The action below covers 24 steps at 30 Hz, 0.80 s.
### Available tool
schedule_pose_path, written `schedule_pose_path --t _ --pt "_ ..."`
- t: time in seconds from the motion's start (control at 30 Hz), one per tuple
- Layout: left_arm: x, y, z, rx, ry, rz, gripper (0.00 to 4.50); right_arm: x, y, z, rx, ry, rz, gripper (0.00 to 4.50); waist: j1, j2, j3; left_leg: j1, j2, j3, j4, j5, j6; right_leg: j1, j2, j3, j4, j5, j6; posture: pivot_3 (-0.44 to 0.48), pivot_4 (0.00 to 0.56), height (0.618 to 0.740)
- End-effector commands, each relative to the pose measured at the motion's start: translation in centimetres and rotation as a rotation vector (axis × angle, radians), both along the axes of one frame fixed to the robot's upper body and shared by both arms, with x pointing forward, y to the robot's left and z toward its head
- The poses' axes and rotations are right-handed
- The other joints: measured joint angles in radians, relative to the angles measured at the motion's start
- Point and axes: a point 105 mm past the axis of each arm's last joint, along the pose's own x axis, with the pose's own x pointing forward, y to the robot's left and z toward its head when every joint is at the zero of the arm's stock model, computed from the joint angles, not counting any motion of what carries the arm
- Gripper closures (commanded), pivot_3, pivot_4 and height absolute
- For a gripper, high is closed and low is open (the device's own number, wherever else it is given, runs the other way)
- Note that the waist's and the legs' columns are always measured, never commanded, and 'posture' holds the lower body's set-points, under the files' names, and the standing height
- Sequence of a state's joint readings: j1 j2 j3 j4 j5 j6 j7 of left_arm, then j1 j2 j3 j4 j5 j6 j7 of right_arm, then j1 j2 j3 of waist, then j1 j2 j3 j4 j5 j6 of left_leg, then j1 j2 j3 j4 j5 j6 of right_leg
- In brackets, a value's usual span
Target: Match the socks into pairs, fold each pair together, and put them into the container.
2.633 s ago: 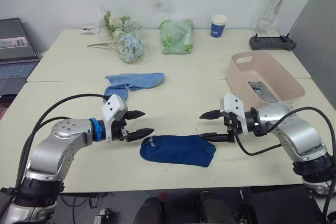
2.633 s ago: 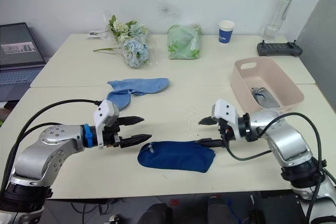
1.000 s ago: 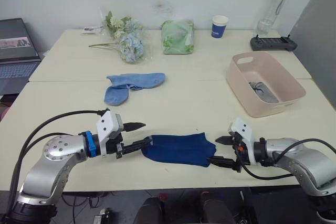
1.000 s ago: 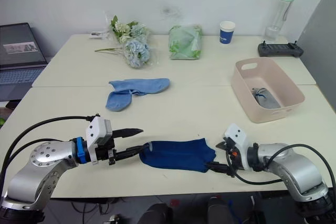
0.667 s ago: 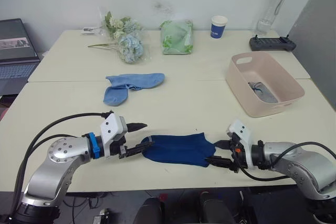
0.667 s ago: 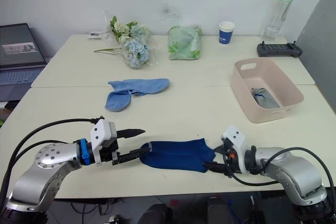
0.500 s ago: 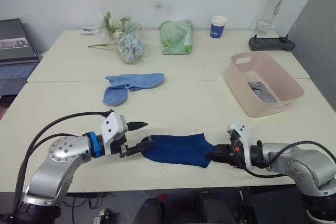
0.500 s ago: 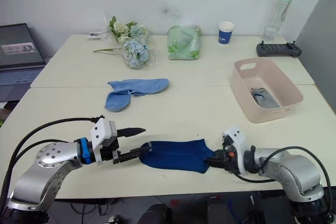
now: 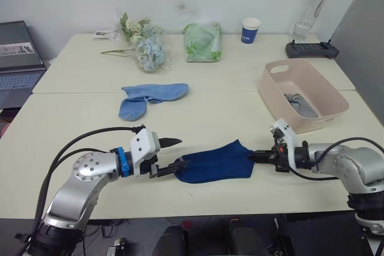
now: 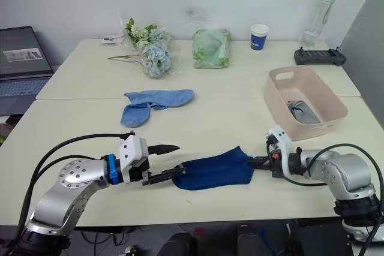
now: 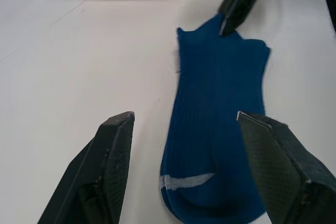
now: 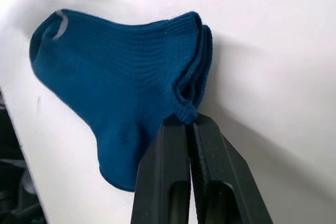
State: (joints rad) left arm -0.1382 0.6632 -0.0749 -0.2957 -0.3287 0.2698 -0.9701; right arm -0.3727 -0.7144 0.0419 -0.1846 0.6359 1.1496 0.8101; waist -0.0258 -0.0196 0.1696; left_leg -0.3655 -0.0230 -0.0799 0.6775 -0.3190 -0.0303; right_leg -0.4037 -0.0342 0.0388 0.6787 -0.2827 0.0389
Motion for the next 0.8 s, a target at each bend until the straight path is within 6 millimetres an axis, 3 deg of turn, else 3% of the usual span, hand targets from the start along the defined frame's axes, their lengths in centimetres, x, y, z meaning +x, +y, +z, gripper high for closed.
schedule_pose_path --t 0.03,0.07,0.17,0.27,0.43,0.8 --pt "1.3 -1.0 -0.4 0.025 -0.049 0.031 1.25 0.2 0.6 0.7 0.013 -0.039 0.054 4.49 -0.001 0.000 0.000 0.000 0.000 0.000 0.000 0.000 0.000 0.000 0.000 0.000 0.000 0.000 0.000 0.000 0.150 0.740" --pt "1.4 -1.5 -0.6 0.008 -0.043 0.021 1.25 0.2 0.7 0.7 0.016 -0.039 0.060 4.49 -0.001 0.000 0.000 0.000 0.000 0.000 0.000 0.000 0.000 0.000 0.000 0.000 0.000 0.000 0.000 0.000 0.150 0.740" --pt "1.2 -3.7 -0.9 -0.041 -0.029 -0.053 1.83 0.2 0.8 0.9 0.025 -0.040 0.066 4.50 0.000 0.000 0.000 -0.001 0.000 0.001 0.000 0.000 0.000 0.000 0.000 0.001 0.000 0.000 0.000 0.000 0.150 0.740" --pt "1.1 -5.2 -0.8 -0.064 -0.030 -0.105 2.83 0.0 0.8 0.9 0.023 -0.039 0.073 4.50 0.000 0.000 0.000 -0.001 0.000 0.001 0.001 0.000 0.000 0.000 0.000 0.001 0.000 0.000 0.000 0.000 0.150 0.740" --pt "1.1 -6.1 -1.8 -0.040 -0.012 -0.122 4.47 -0.4 0.7 0.3 0.015 -0.027 0.075 4.50 0.000 0.000 0.000 -0.001 0.000 0.000 0.001 0.000 0.000 0.000 0.000 0.001 0.000 0.000 0.000 0.000 0.150 0.740" --pt "0.4 -6.6 -4.6 0.041 0.068 -0.136 4.47 -0.4 1.3 1.2 0.053 -0.037 0.071 4.50 0.000 0.000 0.000 -0.001 0.000 0.000 0.001 0.000 0.000 0.000 0.000 0.001 0.000 0.000 0.000 0.000 0.150 0.740"
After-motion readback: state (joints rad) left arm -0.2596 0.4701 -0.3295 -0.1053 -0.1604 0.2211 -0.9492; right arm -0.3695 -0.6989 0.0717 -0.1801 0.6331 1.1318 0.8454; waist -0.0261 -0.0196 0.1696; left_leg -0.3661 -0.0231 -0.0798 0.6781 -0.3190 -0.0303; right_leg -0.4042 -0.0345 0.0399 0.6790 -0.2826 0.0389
